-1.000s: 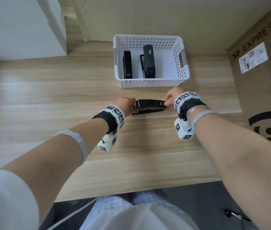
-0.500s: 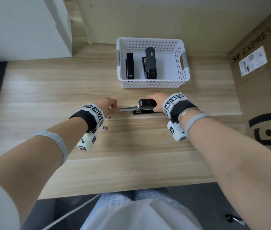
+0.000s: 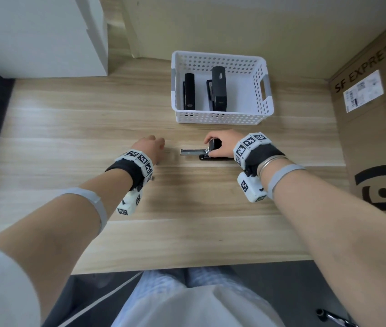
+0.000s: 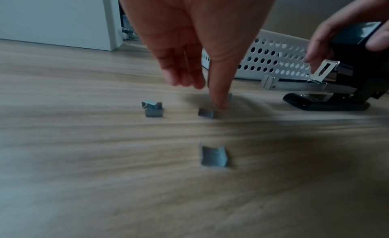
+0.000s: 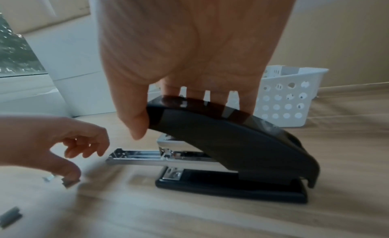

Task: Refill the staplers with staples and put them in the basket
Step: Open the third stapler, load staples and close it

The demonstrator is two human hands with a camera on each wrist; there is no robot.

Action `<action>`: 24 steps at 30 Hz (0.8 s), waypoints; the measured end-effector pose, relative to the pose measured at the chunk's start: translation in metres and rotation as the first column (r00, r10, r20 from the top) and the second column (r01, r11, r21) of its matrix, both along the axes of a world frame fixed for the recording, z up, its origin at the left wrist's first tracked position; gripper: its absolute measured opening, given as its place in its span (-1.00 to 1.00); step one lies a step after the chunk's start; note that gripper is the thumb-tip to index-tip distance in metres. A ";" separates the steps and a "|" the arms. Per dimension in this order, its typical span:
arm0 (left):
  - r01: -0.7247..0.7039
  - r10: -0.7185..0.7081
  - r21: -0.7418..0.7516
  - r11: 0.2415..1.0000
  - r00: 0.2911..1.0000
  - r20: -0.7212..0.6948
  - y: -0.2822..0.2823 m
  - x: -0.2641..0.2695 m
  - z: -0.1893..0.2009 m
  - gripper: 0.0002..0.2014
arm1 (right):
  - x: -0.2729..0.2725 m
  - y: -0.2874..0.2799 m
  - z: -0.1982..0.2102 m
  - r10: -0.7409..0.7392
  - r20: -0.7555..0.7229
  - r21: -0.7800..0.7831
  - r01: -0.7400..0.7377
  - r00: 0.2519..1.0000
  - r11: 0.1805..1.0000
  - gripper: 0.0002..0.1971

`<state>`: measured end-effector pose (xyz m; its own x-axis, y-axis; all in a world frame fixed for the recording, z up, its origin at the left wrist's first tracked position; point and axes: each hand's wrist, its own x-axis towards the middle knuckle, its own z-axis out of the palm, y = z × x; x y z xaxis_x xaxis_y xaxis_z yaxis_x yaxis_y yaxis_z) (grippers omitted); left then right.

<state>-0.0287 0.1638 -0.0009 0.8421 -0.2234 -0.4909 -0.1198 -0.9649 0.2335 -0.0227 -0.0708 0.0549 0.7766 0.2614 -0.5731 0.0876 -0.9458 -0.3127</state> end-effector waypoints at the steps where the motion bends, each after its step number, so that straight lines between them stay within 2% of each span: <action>1: 0.006 -0.006 0.045 0.999 1.000 0.005 -0.001 0.000 0.001 -0.73 | 0.000 0.001 -0.001 -0.002 -0.002 0.010 0.002 1.000 1.000 -0.62; 5: 0.070 -0.064 0.203 0.977 0.997 -0.037 0.002 0.001 0.004 -0.83 | -0.002 0.005 -0.005 -0.004 -0.004 0.006 0.004 1.000 1.000 -0.63; 8: 0.044 -0.034 0.163 0.986 0.997 -0.068 0.004 0.001 0.003 -0.86 | -0.003 0.007 -0.007 -0.027 -0.007 0.030 0.027 1.000 0.999 -0.64; 12: 0.043 -0.033 0.099 0.994 0.994 -0.101 -0.004 0.002 0.007 -0.79 | -0.002 0.015 -0.005 -0.043 -0.023 0.071 0.044 0.999 0.997 -0.65; 17: -0.001 -0.005 -0.042 0.999 0.992 -0.130 -0.013 0.005 0.013 -0.74 | -0.001 0.034 -0.001 0.008 -0.006 0.060 -0.007 1.000 0.998 -0.66; 20: -0.080 0.062 -0.180 0.980 0.993 -0.104 -0.017 0.007 0.018 -0.76 | 0.000 0.044 -0.001 0.022 0.020 0.048 -0.023 1.000 0.999 -0.68; 22: -0.162 0.131 -0.351 0.922 0.985 -0.112 -0.022 0.008 0.021 -0.82 | 0.001 0.049 -0.001 0.011 0.042 0.053 -0.013 0.999 0.999 -0.69; 24: -0.237 0.180 -0.510 0.827 0.971 -0.159 -0.028 0.010 0.025 -0.84 | 0.002 0.054 -0.001 -0.007 0.054 0.044 0.005 0.999 0.999 -0.67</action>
<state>-0.0188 0.1356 0.0237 0.8508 -0.2952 -0.4348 0.1212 -0.6948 0.7089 -0.0203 -0.0171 0.0540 0.8077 0.2808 -0.5185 0.1000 -0.9318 -0.3488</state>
